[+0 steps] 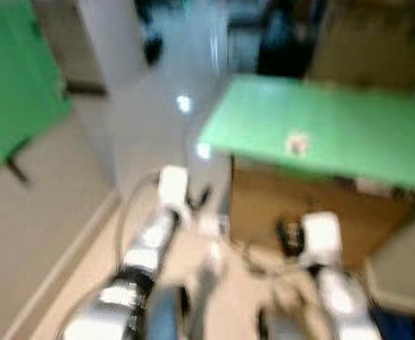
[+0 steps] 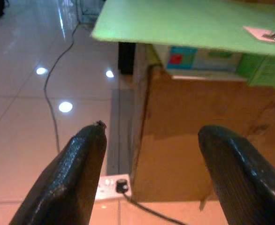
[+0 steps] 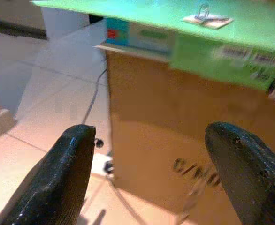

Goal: Hang keys on a hook

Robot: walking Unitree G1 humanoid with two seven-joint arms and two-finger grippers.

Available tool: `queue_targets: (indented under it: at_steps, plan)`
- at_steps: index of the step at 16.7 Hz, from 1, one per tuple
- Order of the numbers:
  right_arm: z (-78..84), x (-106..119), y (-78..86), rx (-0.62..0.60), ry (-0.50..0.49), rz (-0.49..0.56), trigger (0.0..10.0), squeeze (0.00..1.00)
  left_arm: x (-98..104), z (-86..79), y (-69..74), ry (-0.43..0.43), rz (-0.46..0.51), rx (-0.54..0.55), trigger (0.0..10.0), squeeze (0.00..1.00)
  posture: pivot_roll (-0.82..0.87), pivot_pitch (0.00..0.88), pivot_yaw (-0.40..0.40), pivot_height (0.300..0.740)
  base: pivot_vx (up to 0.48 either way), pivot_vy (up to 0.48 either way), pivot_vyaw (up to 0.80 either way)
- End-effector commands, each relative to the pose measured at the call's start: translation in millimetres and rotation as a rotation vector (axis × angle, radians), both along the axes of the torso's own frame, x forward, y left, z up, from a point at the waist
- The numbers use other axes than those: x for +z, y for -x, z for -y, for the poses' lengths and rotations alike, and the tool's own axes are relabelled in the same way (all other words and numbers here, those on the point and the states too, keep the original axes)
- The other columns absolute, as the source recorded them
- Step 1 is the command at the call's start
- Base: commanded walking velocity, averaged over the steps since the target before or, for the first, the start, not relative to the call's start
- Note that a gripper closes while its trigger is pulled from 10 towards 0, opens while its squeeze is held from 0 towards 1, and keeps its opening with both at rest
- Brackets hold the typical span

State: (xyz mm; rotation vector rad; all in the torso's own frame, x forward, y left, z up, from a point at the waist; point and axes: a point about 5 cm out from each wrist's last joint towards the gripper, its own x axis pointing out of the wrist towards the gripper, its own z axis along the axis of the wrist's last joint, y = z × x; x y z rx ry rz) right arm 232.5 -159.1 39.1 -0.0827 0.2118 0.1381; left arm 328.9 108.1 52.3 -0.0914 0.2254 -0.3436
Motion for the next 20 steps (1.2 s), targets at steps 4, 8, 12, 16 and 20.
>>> queue_targets:
  at_steps: [4, 8, 12, 16, 20]
  plan:
    - [11.4, 8.8, -4.1, -0.030, 0.026, 0.039, 10.0, 0.00, 14.0, 12.2, -6.9, 0.034, 0.065, -0.020, 10.0, 0.00, -0.19, 0.027, 0.102, 0.613, 0.000, 0.000, -0.69]
    - [14.7, 9.7, -3.4, -0.043, 0.045, 0.043, 10.0, 0.00, 8.7, 18.0, -0.7, 0.067, 0.062, -0.030, 10.0, 0.00, -0.20, 0.022, 0.093, 0.613, 0.000, 0.000, -0.70]
    - [13.3, 8.7, -5.3, -0.045, 0.074, 0.042, 10.0, 0.00, 9.2, 17.0, -1.1, 0.080, 0.069, 0.011, 10.0, 0.00, -0.20, 0.021, 0.088, 0.613, 0.000, 0.000, 0.00]
    - [12.5, 13.8, -5.9, -0.036, 0.048, 0.076, 10.0, 0.00, 22.3, 18.6, -7.1, 0.151, 0.110, 0.043, 10.0, 0.00, -0.19, 0.026, 0.084, 0.627, 0.000, 0.000, 0.00]
    - [9.6, 12.2, -2.5, -0.024, 0.030, 0.073, 10.0, 0.00, 21.0, 16.5, -4.9, 0.185, 0.105, 0.087, 10.0, 0.00, -0.19, 0.026, 0.086, 0.675, 0.000, 0.000, 0.00]
